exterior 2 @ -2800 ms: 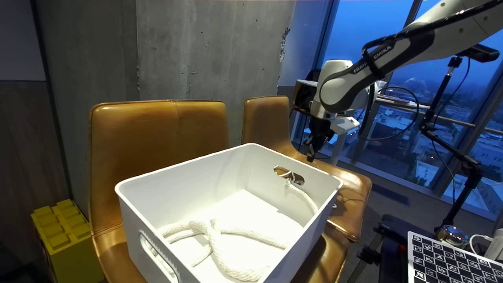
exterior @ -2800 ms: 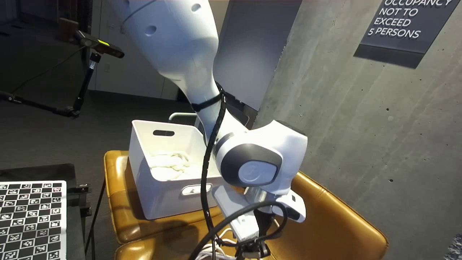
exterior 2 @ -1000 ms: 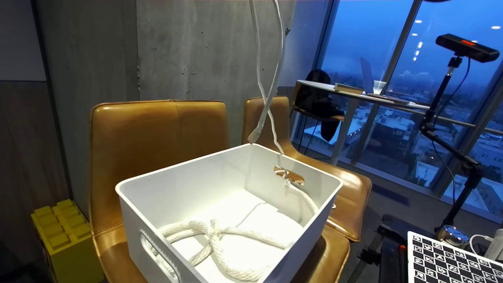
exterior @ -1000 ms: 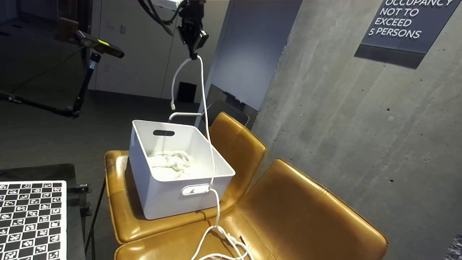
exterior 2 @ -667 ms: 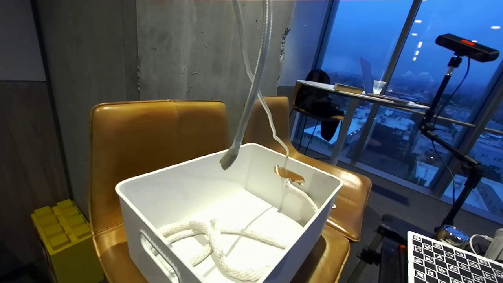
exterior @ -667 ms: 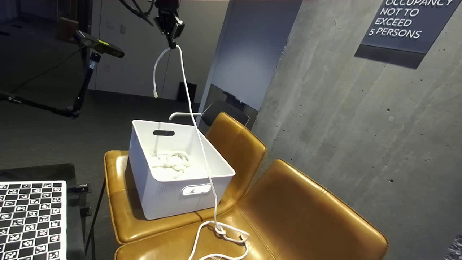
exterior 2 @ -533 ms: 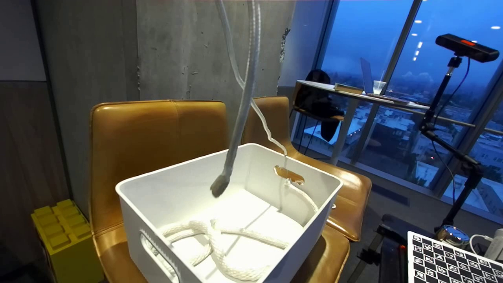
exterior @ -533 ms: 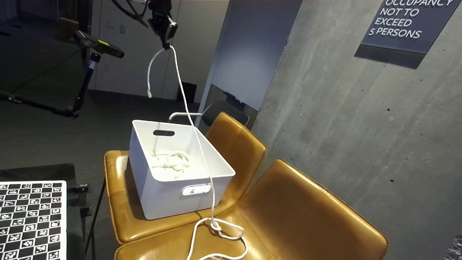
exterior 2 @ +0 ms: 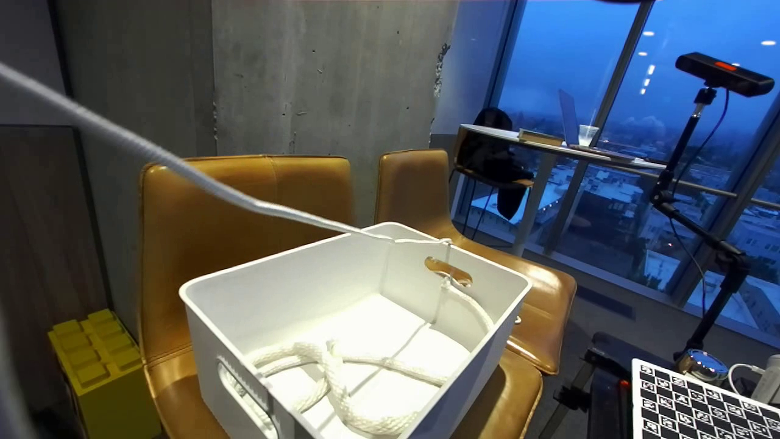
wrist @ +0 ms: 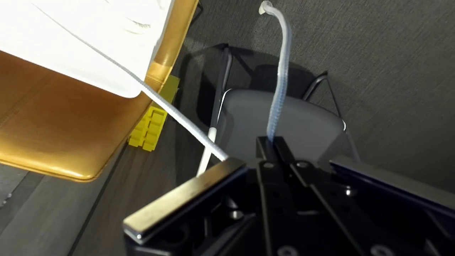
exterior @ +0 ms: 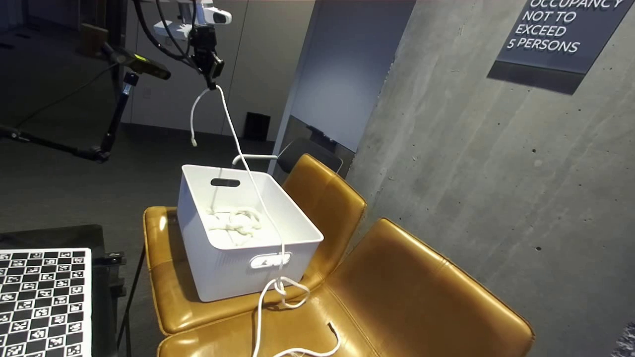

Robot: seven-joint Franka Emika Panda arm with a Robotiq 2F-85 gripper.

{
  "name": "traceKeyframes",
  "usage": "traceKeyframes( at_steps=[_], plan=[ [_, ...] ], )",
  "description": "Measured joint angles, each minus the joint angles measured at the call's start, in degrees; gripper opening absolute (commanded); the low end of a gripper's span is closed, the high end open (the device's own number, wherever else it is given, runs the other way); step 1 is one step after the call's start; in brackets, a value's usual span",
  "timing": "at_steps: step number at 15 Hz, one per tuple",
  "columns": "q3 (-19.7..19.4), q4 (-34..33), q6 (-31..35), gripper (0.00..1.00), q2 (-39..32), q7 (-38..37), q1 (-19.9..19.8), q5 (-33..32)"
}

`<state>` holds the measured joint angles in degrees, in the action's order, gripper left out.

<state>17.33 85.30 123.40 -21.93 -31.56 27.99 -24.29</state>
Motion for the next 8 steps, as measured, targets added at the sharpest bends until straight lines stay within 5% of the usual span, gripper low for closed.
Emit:
traceKeyframes(
  at_steps=[8],
  plan=[
    [-6.1,-21.1,-7.0,0.01,-16.5,-2.0,11.2,0.6]
  ],
)
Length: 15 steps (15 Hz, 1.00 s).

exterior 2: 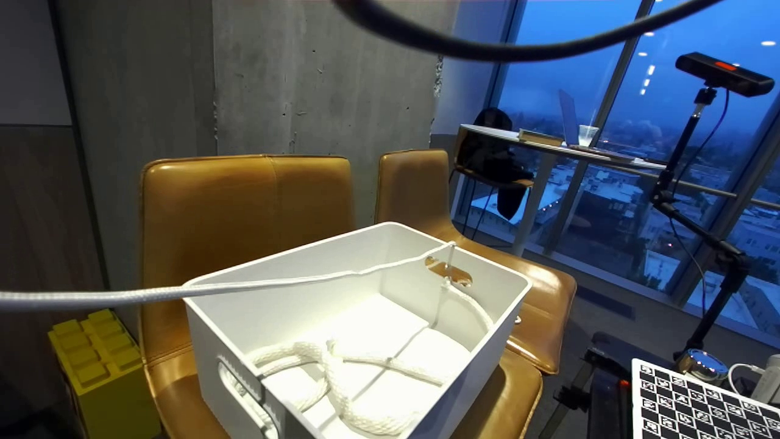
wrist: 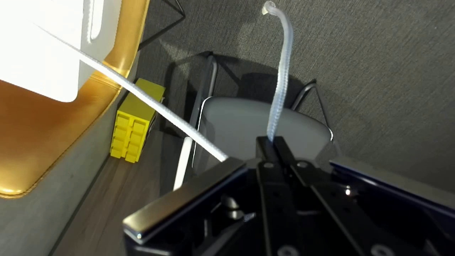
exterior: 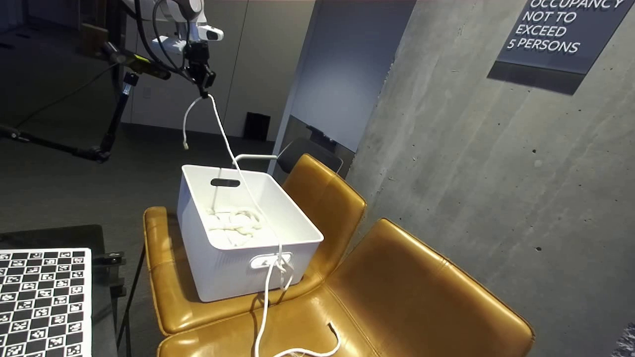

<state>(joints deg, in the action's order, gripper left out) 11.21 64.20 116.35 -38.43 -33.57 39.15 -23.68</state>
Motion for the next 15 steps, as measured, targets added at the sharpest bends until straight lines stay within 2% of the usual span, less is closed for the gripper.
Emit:
traceKeyframes(
  at_steps=[7,9,12,15],
  plan=[
    [-0.3,-19.0,-11.1,0.01,-7.5,0.2,-0.5,0.7],
    [-2.4,-23.1,-14.7,0.01,-7.4,1.3,-1.0,4.1],
    [-2.8,-25.9,-18.0,0.01,-6.8,1.6,-4.0,5.9],
    [-2.8,-25.1,-20.5,0.01,-6.6,2.0,-9.1,8.2]
  ],
)
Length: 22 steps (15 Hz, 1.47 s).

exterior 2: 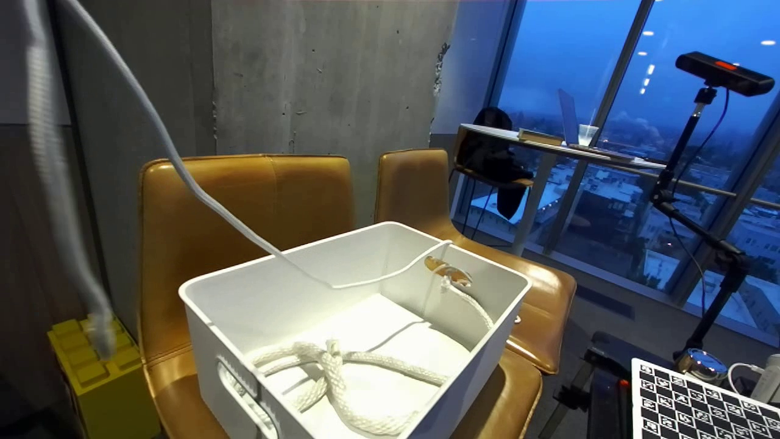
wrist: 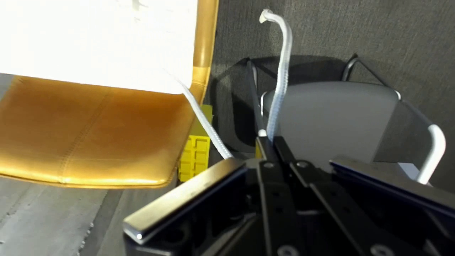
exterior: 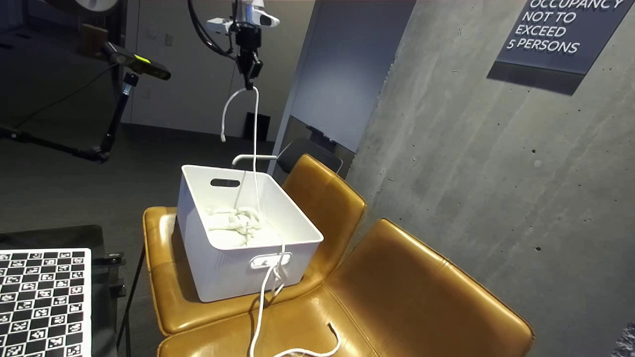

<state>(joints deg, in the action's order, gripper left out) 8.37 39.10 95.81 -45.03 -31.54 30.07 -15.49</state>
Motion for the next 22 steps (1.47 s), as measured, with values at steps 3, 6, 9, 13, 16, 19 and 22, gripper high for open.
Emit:
traceKeyframes(
  at_steps=[3,6,9,13,16,19,22],
  plan=[
    [0.1,3.5,-0.9,0.01,0.1,1.3,-6.1,3.0],
    [0.5,8.7,-0.9,0.01,1.8,3.4,-11.0,5.9],
    [1.1,16.7,-0.8,0.01,5.4,5.8,-14.1,7.9],
    [1.1,28.4,0.6,0.01,10.1,6.9,-15.8,8.0],
    [1.1,37.6,4.8,0.01,13.2,7.0,-16.9,8.0],
    [-0.6,44.1,9.4,0.31,14.8,7.2,-17.0,8.0],
    [-2.0,47.0,13.2,0.51,14.7,8.8,-17.1,8.0]
  ],
)
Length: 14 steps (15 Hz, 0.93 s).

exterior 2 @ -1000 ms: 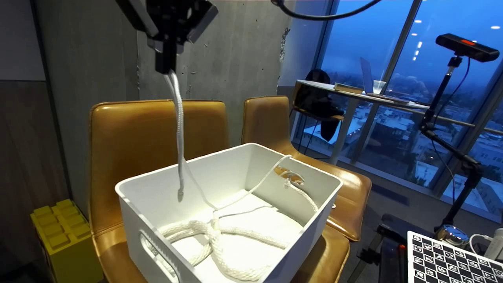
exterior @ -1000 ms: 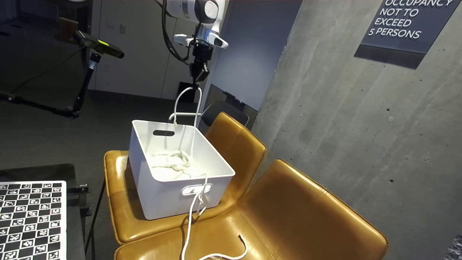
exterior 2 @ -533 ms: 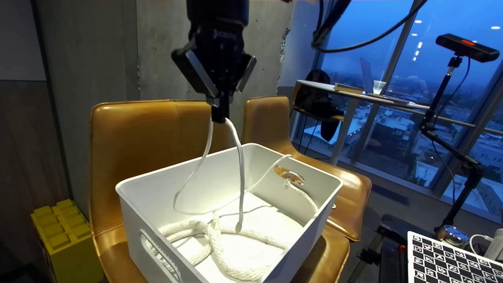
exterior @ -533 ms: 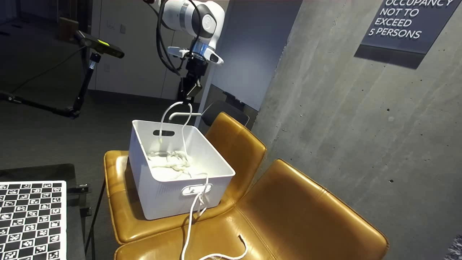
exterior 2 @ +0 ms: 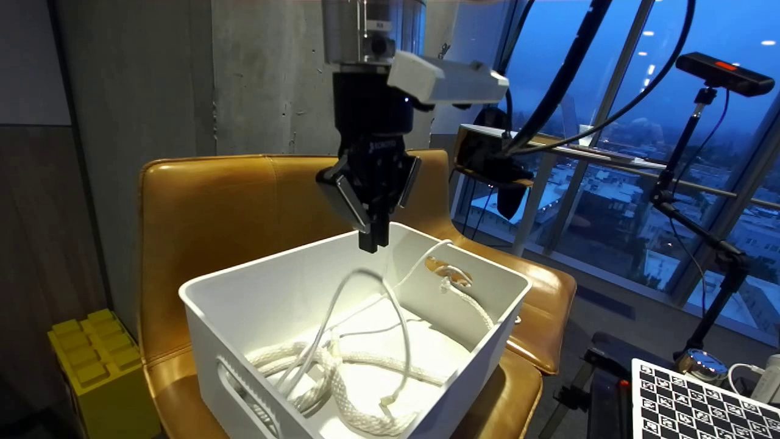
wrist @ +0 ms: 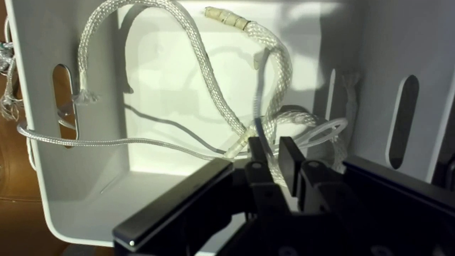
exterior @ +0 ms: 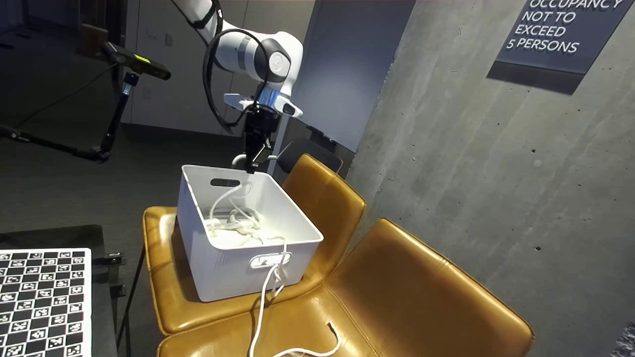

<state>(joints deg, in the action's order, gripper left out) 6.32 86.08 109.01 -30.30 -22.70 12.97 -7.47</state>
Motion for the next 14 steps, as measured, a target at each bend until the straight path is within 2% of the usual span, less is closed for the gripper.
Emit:
traceKeyframes(
  at_steps=[4,7,11,14],
  plan=[
    [-0.3,-0.3,-0.5,0.79,-0.2,9.1,-2.6,1.7],
    [-1.4,-1.5,-4.2,1.0,-0.7,15.5,-5.5,2.0],
    [-2.8,-2.5,-8.0,1.0,-2.6,24.8,-8.2,1.8],
    [-2.9,-4.4,-8.3,1.0,-5.3,31.7,-8.9,-0.5]
  ],
)
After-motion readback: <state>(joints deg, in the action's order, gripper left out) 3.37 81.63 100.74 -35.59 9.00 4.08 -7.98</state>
